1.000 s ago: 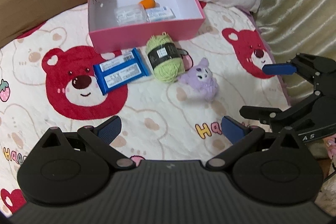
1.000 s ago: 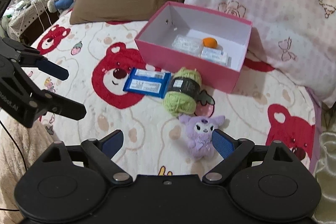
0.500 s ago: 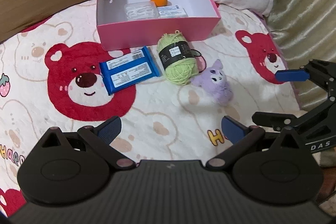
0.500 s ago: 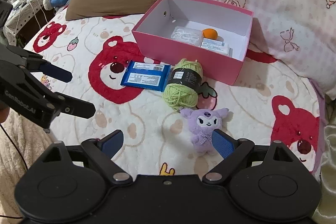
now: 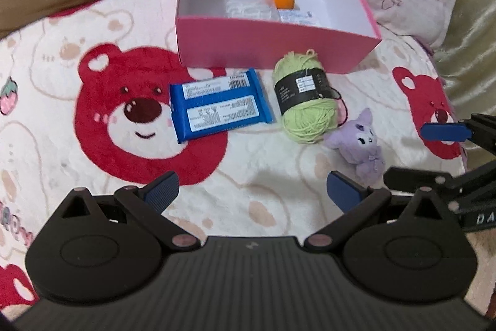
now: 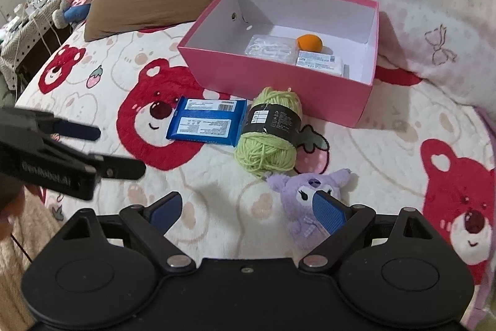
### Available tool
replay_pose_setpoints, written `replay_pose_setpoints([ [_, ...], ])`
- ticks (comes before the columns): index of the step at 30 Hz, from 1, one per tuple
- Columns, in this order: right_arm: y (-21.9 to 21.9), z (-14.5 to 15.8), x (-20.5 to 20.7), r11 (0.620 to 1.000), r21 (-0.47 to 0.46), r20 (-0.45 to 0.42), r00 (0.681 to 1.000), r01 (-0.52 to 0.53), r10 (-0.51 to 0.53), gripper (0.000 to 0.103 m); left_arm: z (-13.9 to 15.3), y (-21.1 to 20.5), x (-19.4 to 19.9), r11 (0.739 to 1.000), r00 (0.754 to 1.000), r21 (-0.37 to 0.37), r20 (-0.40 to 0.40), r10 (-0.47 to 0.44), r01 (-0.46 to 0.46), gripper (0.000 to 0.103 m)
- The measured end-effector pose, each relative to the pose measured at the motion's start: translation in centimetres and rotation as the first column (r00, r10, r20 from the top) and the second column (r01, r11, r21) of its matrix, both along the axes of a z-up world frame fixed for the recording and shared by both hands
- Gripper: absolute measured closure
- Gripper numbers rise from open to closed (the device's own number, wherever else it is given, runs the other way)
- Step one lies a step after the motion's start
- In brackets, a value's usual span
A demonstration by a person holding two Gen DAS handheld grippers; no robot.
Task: Organize objects
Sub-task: 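Move the open left gripper down onto the green yarn ball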
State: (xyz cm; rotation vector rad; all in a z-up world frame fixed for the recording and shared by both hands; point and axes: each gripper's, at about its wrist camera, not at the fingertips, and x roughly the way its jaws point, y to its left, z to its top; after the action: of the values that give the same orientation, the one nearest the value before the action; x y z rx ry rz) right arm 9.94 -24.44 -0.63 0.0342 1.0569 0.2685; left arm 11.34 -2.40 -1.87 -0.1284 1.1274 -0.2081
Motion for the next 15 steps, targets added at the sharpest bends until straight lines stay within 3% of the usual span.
replay_pose_setpoints([
  [9, -1.9, -2.2, 3.4, 0.988, 0.106, 0.011, 0.994, 0.109, -0.111, 0.010, -1.7, -0.4, 2.3, 1.000, 0.998, 0.002, 0.056, -0.018, 0.018, 0.000],
  [15, -3.3, -2.9, 5.8, 0.957, 0.215, -0.025, 0.981, 0.193, -0.192, 0.010, -2.4, -0.4, 3.9, 1.000, 0.997, -0.029, 0.074, -0.005, 0.007, 0.000],
])
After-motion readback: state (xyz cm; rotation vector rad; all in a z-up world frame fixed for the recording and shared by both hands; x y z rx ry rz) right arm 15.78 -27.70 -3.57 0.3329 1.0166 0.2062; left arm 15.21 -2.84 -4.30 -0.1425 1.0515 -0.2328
